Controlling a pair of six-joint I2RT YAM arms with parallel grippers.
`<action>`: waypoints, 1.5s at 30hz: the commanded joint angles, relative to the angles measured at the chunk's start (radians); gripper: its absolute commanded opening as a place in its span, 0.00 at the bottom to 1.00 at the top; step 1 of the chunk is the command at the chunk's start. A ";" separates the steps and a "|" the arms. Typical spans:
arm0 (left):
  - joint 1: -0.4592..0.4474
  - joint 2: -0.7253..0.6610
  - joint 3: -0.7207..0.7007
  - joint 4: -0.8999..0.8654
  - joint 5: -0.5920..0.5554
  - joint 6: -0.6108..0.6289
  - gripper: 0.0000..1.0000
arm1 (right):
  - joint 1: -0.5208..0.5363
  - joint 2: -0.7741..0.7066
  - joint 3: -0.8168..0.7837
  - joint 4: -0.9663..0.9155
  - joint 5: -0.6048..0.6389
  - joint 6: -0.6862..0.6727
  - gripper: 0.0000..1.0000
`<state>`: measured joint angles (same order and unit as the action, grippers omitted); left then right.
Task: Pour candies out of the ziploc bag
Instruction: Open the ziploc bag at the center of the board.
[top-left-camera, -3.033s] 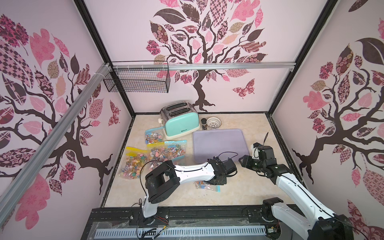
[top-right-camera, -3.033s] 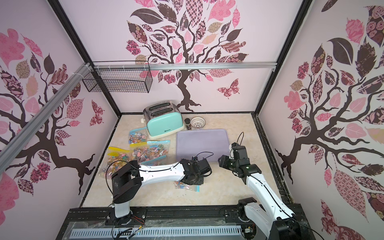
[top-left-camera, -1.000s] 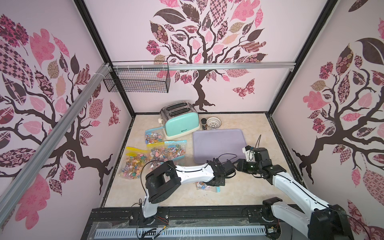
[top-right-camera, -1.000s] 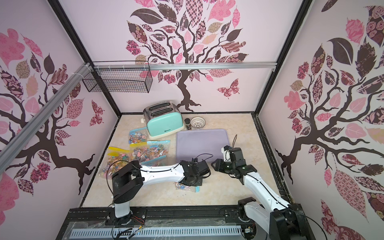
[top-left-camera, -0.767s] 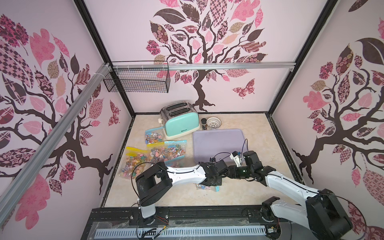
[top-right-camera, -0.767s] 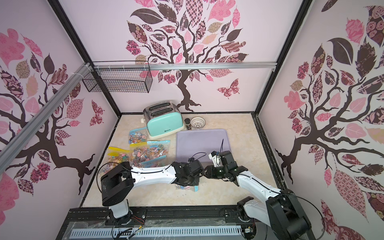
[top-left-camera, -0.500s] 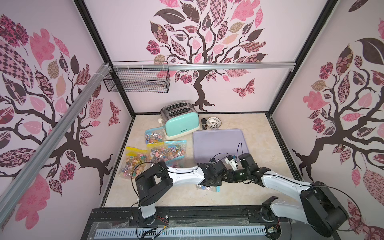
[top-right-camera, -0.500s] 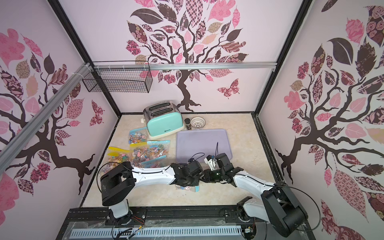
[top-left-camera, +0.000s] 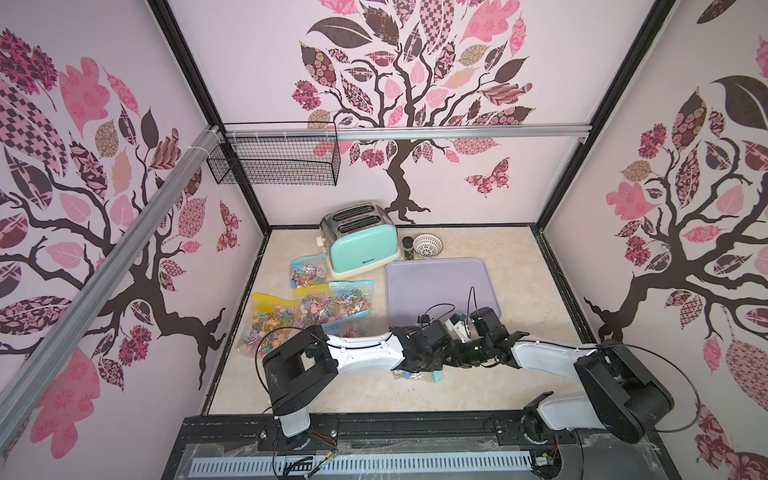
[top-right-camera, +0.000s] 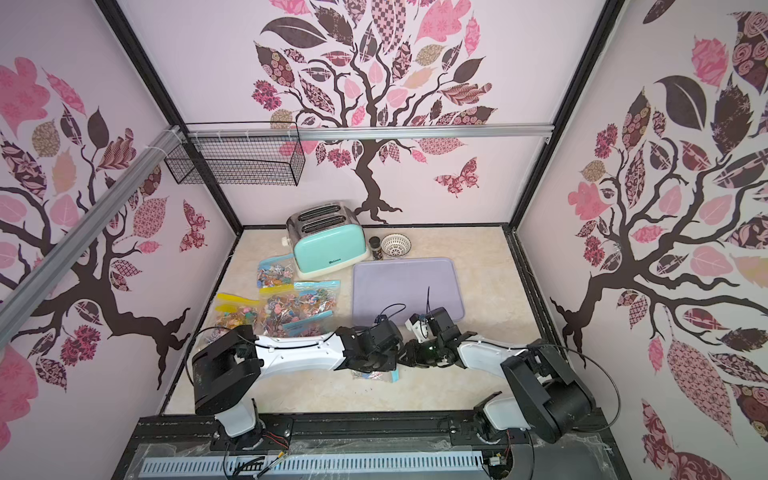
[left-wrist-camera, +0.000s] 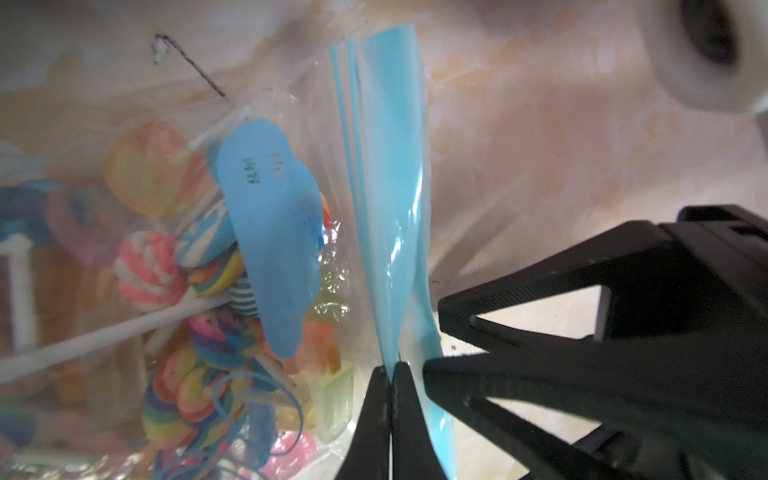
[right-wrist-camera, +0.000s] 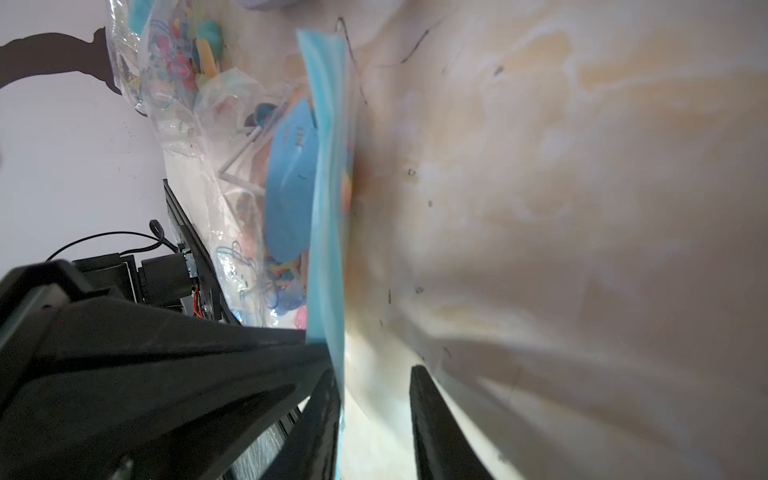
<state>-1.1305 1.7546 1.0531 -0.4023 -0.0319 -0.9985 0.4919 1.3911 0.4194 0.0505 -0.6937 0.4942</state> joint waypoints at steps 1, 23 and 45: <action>0.005 -0.023 -0.008 0.021 0.003 -0.004 0.00 | 0.004 0.027 0.045 0.033 -0.023 -0.004 0.31; 0.012 -0.037 -0.021 -0.038 -0.048 -0.042 0.00 | 0.004 0.112 0.091 0.061 -0.064 -0.007 0.15; 0.014 -0.035 -0.027 -0.007 -0.036 -0.042 0.00 | 0.013 0.178 0.136 0.117 -0.108 0.032 0.14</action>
<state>-1.1213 1.7340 1.0321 -0.4267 -0.0593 -1.0431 0.4976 1.5517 0.5232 0.1631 -0.7891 0.5224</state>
